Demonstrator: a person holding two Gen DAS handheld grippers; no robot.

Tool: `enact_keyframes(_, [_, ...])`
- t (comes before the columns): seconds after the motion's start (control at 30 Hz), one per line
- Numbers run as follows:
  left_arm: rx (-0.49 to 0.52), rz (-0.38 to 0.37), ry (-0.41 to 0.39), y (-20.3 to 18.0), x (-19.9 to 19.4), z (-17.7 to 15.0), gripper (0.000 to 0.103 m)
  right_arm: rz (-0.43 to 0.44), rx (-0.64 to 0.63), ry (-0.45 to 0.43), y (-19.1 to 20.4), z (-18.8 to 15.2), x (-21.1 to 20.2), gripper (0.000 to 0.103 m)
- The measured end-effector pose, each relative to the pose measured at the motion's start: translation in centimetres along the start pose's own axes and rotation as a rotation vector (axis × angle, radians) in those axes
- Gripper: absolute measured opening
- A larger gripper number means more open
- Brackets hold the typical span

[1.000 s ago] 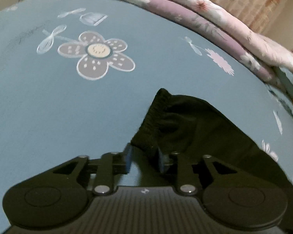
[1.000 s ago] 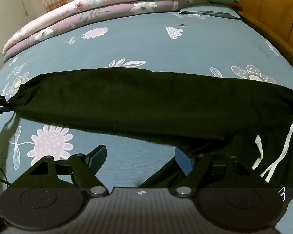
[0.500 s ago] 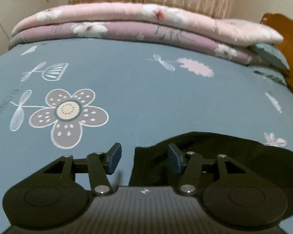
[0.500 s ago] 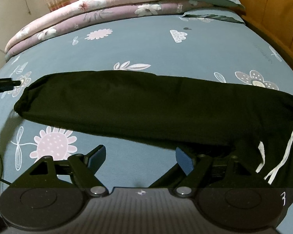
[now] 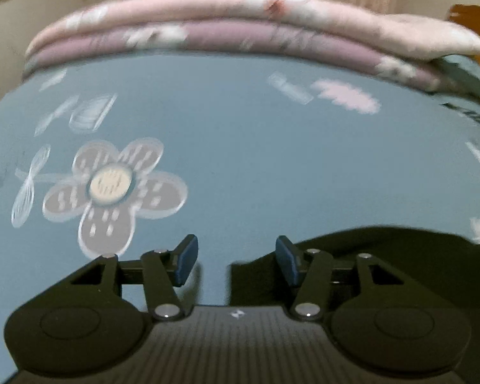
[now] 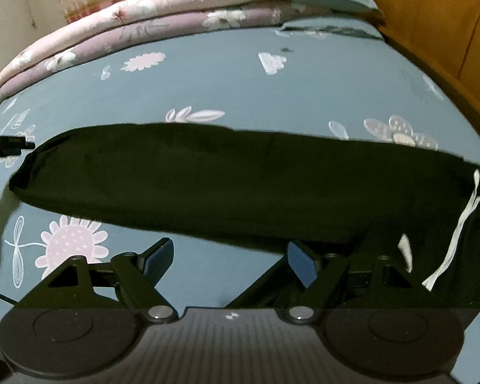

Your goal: Fold clothes

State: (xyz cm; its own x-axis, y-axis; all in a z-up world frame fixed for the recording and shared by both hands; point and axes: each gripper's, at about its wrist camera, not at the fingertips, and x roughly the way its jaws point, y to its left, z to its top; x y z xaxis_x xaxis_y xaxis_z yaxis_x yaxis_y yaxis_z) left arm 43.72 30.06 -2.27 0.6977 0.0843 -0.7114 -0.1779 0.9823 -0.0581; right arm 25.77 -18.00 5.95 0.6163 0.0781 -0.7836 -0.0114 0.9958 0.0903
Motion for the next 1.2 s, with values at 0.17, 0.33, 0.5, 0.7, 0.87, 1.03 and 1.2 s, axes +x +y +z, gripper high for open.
enact_keyframes(0.17, [0.065, -0.193, -0.025, -5.0, -3.7, 0.4, 0.057, -0.017, 0.002, -0.043, -1.6, 0.6, -1.0, 0.068])
enact_keyframes(0.33, [0.176, -0.4, 0.057, -12.3, -5.0, -1.9, 0.059, -0.032, -0.052, -0.045, -3.1, 1.3, -1.3, 0.041])
enact_keyframes(0.5, [0.227, -0.551, 0.156, -18.9, -6.0, -5.5, 0.059, -0.048, -0.224, -0.013, -3.4, 1.6, -0.2, 0.041])
enact_keyframes(0.7, [0.23, -0.561, 0.177, -22.5, -7.9, -8.4, 0.064, 0.019, -0.42, 0.003, -3.7, 3.5, 2.2, 0.041])
enact_keyframes(0.87, [0.168, -0.482, 0.213, -23.3, -9.0, -10.8, 0.064, 0.091, -0.507, -0.009, -6.3, 7.8, 4.4, 0.041])
enact_keyframes(1.03, [0.131, -0.397, 0.227, -22.8, -10.5, -11.8, 0.064, 0.212, -0.547, 0.038, -9.0, 11.9, 9.2, 0.039])
enact_keyframes(1.2, [0.095, -0.327, 0.217, -23.2, -11.7, -11.8, 0.065, 0.379, -0.561, 0.112, -10.8, 14.7, 14.9, 0.04])
